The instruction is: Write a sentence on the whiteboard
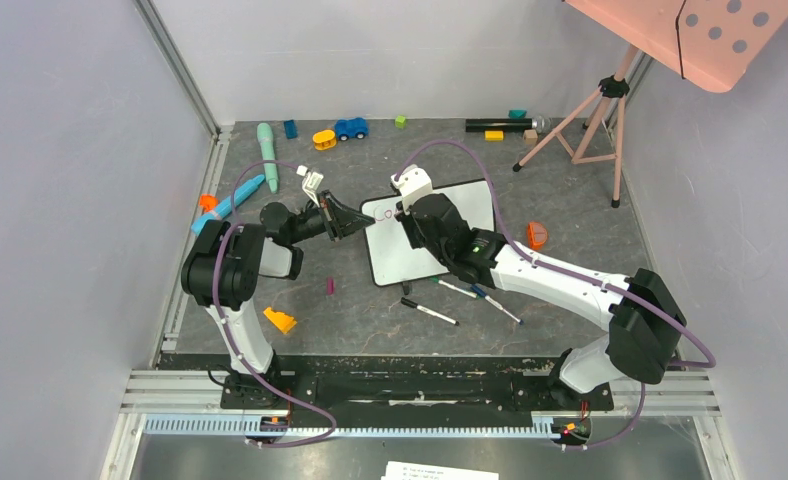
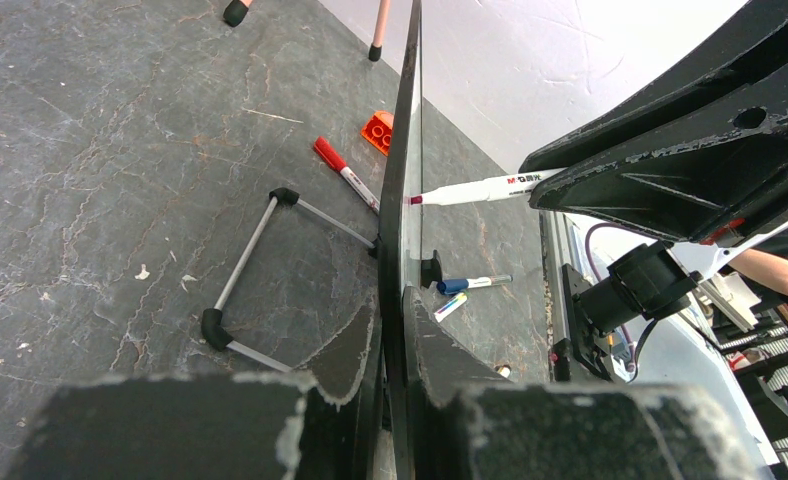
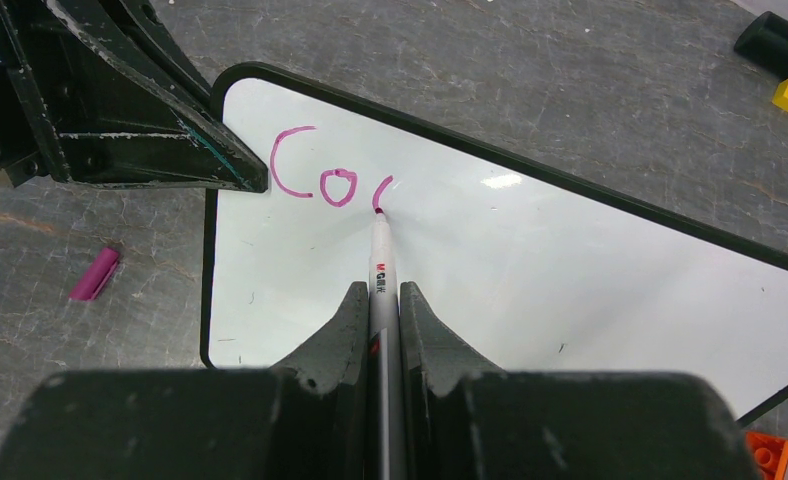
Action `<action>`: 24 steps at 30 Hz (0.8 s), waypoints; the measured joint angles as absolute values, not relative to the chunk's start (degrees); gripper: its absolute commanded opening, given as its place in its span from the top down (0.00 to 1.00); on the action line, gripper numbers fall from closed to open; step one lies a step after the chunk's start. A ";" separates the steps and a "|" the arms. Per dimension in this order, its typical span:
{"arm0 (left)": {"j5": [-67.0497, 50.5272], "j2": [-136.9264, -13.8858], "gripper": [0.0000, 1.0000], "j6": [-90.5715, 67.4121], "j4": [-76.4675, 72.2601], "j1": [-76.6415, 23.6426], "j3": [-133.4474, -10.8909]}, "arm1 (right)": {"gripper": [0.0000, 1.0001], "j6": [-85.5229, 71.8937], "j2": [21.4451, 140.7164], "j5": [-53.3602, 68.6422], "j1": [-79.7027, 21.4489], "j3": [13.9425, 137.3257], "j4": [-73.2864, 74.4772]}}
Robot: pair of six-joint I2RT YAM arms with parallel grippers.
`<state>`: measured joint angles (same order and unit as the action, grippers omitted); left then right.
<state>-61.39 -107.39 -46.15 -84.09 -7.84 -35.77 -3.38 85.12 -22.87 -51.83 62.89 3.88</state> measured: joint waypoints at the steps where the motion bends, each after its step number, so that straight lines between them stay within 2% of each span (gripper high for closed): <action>1: -61.39 -107.39 0.98 -46.15 -84.09 -7.84 -35.77 | 1.00 -3.38 85.12 -22.87 -51.83 62.92 3.90; 24: -61.34 -107.39 0.98 -46.15 -84.07 -7.84 -35.77 | 1.00 -3.14 85.12 -23.38 -51.35 63.86 5.37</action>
